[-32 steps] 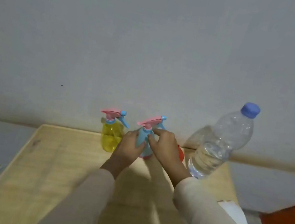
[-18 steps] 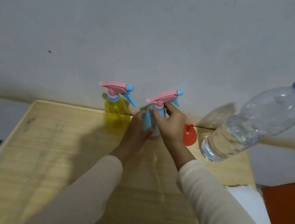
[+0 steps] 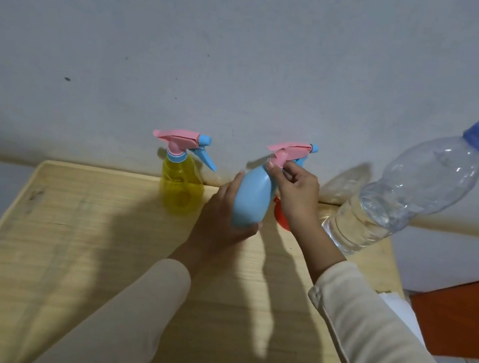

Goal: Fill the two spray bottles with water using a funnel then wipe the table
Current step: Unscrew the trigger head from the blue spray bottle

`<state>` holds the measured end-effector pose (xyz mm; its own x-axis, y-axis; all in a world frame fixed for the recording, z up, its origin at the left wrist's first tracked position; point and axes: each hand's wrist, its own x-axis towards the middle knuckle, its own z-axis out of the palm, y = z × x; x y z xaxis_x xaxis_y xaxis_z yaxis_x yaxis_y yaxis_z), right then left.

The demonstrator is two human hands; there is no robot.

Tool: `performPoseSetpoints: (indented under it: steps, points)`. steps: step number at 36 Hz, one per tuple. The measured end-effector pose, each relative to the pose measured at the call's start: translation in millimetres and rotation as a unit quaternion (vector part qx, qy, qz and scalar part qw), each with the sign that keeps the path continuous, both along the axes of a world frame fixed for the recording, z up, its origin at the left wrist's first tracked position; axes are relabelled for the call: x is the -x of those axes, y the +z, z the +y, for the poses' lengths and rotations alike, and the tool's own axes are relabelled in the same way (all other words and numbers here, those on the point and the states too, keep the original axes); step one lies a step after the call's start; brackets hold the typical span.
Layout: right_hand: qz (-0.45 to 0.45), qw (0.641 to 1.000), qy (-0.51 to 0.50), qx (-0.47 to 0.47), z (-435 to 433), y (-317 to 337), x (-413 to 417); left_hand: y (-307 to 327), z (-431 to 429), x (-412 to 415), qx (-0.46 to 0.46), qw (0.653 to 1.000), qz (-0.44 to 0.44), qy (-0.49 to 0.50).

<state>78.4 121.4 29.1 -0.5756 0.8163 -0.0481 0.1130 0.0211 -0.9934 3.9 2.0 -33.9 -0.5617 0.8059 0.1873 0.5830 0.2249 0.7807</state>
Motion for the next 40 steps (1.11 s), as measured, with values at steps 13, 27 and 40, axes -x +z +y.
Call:
performPoseSetpoints:
  steps: [13,27,40]
  points:
    - [0.062,0.994,0.061,0.073,-0.3,27.0,-27.3,27.9,-8.4,-3.2,0.030,0.988,-0.089,-0.124]
    - [0.080,0.981,-0.073,0.160,-30.6,27.8,-22.9,36.5,-24.6,-22.9,-0.018,0.975,-0.195,-0.108]
    - [0.114,0.982,-0.037,0.146,-48.1,30.2,-19.6,52.3,-46.8,-17.7,-0.042,0.972,-0.200,-0.117]
